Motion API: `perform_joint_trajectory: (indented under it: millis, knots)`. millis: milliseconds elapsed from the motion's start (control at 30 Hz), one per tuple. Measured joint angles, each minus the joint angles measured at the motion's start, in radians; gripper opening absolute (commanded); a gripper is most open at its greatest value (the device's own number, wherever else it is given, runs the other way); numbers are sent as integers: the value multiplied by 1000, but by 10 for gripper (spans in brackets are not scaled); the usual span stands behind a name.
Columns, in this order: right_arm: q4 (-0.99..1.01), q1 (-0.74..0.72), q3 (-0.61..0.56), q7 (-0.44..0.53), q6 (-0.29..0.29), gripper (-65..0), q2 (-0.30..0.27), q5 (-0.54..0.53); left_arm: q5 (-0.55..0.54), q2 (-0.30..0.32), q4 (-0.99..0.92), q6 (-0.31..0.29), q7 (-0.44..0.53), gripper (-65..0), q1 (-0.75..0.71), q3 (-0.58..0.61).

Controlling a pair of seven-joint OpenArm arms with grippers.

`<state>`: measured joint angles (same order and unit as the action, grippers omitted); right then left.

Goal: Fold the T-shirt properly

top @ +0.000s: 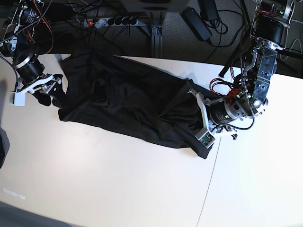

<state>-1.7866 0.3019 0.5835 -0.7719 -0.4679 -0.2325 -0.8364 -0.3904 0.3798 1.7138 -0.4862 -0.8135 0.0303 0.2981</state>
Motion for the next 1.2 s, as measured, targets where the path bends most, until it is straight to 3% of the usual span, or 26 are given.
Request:
perform_joint_trajectory:
  millis: [300,700,900,1200]
  knots:
    - [76,0,0,1,0,-221,0,20,38,0,-45,0,22,-605,0,0]
    - [291,-4,-2,-10,0,-221,0,-142,38,0,-45,0,27,-605,0,0]
    - [319,-8,-88,-4,0,-221,-5,-185,37,0,-45,0,29,-605,0,0]
    - [320,-14,-193,8,-8,-221,74,-188,38,0,-45,0,29,-605,0,0]
